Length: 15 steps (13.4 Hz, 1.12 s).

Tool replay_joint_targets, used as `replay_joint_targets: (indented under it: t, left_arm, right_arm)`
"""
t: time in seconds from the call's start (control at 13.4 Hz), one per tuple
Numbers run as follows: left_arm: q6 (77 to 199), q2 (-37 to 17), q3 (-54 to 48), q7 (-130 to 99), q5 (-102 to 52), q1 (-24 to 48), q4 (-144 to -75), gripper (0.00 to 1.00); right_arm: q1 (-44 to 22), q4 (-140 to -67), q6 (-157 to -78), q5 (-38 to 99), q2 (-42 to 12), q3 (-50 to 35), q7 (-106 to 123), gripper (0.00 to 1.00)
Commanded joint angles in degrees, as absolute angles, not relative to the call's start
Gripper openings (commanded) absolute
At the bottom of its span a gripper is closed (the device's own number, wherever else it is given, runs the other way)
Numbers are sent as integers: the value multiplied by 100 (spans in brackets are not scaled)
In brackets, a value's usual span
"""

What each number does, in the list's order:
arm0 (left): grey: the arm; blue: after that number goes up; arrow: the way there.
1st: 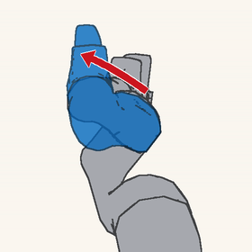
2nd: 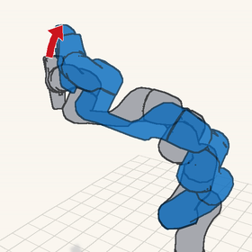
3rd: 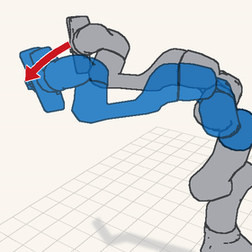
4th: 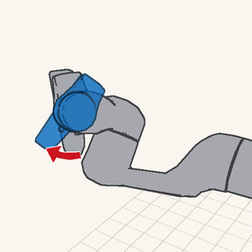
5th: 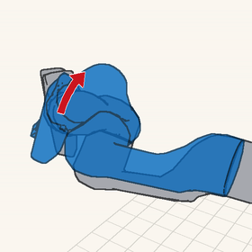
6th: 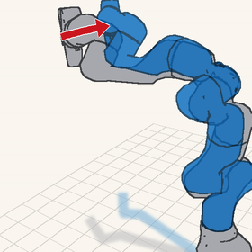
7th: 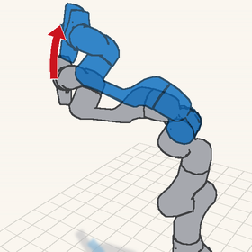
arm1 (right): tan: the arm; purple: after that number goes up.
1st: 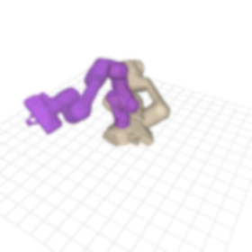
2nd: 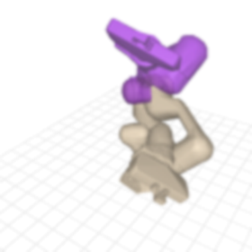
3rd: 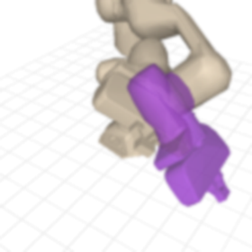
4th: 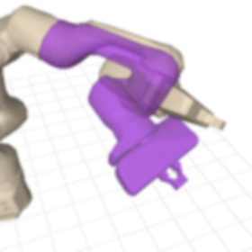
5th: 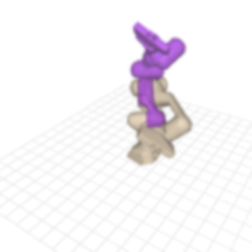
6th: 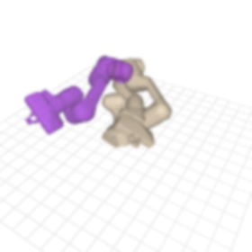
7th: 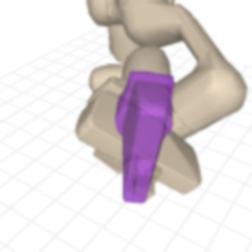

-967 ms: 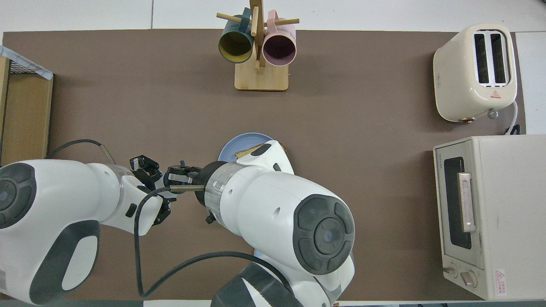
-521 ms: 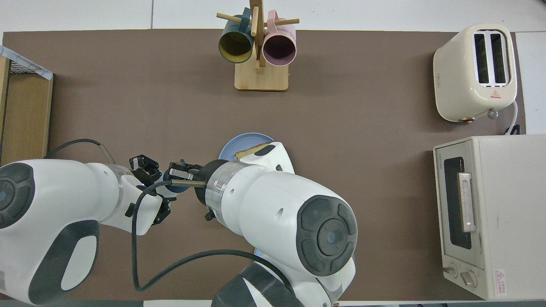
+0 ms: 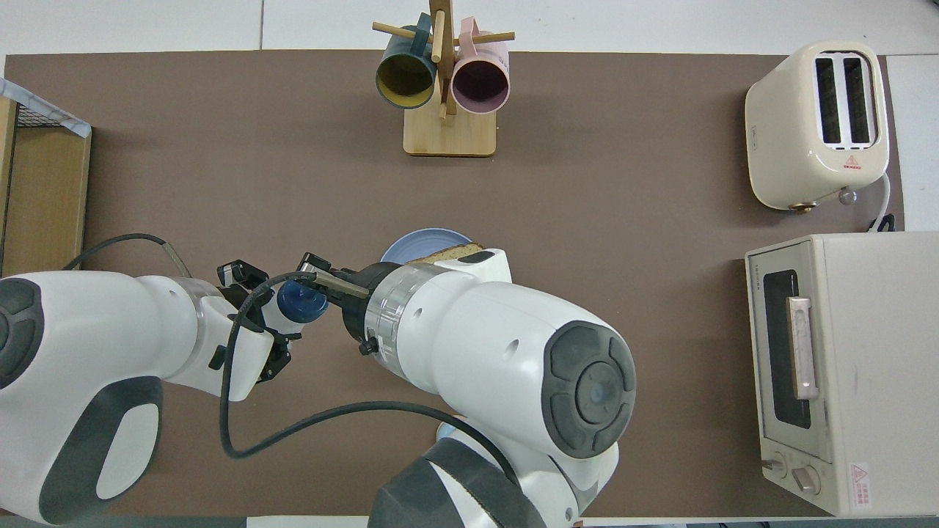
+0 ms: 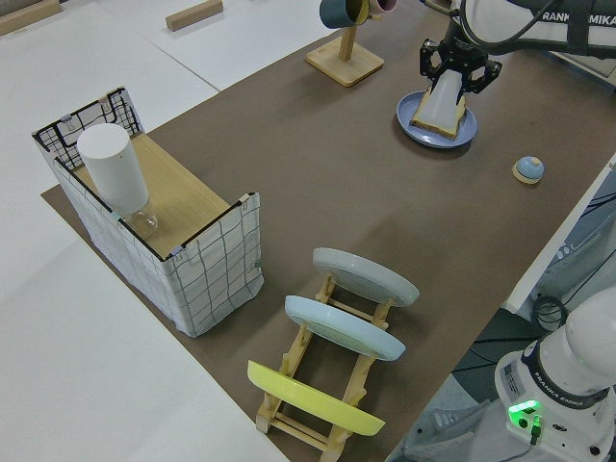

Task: Put bread on plate and add seasoning

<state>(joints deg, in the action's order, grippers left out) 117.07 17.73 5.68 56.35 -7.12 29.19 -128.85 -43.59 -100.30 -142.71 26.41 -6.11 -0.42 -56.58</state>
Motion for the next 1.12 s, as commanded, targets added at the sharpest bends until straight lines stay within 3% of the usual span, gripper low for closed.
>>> replay_joint_targets:
  t: [0.0, 0.45, 0.52, 0.6, 0.74, 1.04]
  left_arm:
    - [11435, 1890, 501, 5713, -677, 2988, -13061, 0]
    - [11356, 1898, 501, 5722, -633, 2979, -13061, 0]
    - [11355, 1898, 501, 5713, -633, 2979, -13061, 0]
    - [11355, 1898, 501, 5713, -633, 2971, -13061, 0]
    - [11355, 1890, 492, 5713, -633, 2936, -13043, 0]
    - [11382, 1837, 501, 5539, -563, 2900, -12956, 0]
  right_arm:
    - [-4219, -9923, -14816, 2926, -624, -62, -5783, 0]
    - [-4210, -10002, -15100, 2918, -633, -53, -5600, 0]
    - [-4132, -10011, -15013, 2918, -624, -53, -5390, 74]
    - [-4044, -10011, -14829, 2909, -598, -44, -5275, 100]
    - [-3703, -10011, -14198, 2813, -528, -26, -4968, 100]
    - [-2236, -9932, -12547, 2612, -422, 0, -2756, 100]
